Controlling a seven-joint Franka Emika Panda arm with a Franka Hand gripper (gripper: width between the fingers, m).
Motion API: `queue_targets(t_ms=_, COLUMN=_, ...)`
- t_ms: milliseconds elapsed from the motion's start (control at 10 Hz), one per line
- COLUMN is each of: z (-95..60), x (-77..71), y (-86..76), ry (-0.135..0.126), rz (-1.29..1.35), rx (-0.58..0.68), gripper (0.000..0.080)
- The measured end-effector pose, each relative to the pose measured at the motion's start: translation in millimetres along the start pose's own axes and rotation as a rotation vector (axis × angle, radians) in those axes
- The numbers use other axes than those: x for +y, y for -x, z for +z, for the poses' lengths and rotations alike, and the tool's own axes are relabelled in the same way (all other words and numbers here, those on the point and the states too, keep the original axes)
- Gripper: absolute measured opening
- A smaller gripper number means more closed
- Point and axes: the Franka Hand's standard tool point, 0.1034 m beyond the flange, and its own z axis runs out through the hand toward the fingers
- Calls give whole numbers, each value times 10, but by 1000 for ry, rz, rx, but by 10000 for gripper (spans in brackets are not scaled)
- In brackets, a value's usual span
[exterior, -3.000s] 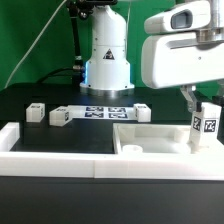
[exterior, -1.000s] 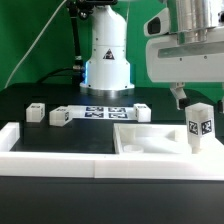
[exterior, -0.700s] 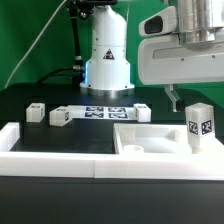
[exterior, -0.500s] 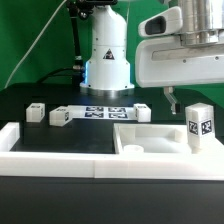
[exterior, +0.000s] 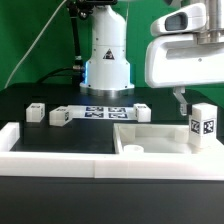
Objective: Assemble one leg
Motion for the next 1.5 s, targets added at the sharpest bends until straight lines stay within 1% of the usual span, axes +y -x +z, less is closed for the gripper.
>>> queue_targets(t_ms=200, z=6, x=16, y=8, ry=1, rz=-112, rx=-1, gripper=649)
queue_targets(t_ms=400, z=8, x=19, y=9, ry=0, rz=-110, rx=-2, gripper=649)
queue_targets(t_ms=600, z=8, x=19, y=9, ry=0, rz=-110, rx=-2, gripper=373)
queue_targets(t_ms=700, z=8, x=19, y=9, ry=0, rz=-110, rx=-2, gripper=288)
queue_targets(t_ms=1000, z=8, x=25, y=9, ry=-2, rz=-72, rx=-1, gripper=288)
queue_targets(t_ms=1200, z=10, x=48, y=11, ry=-5, rz=110, rx=-1, gripper=288)
queue_targets(t_ms=1500, z=19, x=90, y=12, ry=1, rz=449, rx=10, gripper=288)
